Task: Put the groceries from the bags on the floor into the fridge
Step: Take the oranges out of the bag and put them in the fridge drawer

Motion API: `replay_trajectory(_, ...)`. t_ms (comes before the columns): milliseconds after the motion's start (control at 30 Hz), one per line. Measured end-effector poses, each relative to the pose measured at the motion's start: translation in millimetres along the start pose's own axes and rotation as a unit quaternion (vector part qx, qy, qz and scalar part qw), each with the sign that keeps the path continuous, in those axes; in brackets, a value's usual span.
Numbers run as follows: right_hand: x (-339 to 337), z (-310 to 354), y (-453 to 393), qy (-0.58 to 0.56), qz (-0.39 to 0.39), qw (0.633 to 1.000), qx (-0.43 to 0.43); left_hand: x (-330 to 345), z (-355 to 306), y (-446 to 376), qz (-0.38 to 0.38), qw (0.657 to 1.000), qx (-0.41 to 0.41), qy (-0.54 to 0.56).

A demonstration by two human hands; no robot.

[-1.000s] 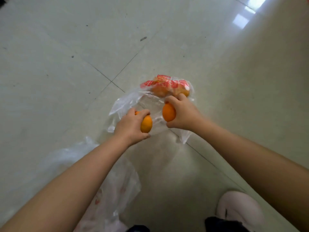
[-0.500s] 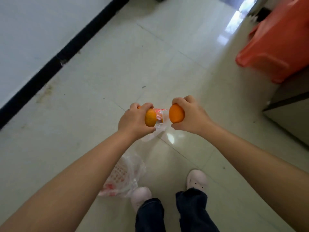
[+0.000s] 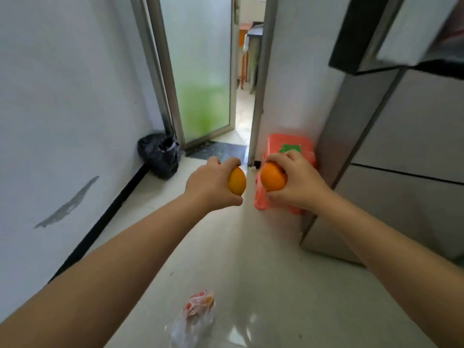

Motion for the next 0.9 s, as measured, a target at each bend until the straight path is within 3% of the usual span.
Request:
replay_trajectory(200,-185,-26,56,0.058,-0.131,0.988,0.052,-99,-167,-10,-0.086,0.984,0.158,0.014)
replay_trajectory(467,-384,-96,139,0.139,-0.249,0.951,0.118,-153,-375,-9,-0.176,0.927,0.316,0.096)
replay_trajectory(667,-511,-163,161,0.172,-0.317,0.925,0.119,-183,-515,-45,-0.207,0.913,0.326,0.133)
replay_trajectory(900,-619,-236,153,0.222,-0.339,0.907,0.117,-208,-633,-117,-0.230,0.924,0.286,0.111)
Point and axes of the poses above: each hand's wrist, its own y-axis away from the middle knuckle, its own x-axis out of the palm, z = x × y, the point moved 6 cm from there along -y, towards the middle knuckle, and after that the axes turned 2 degrees about -y, right-handed, at the moved point
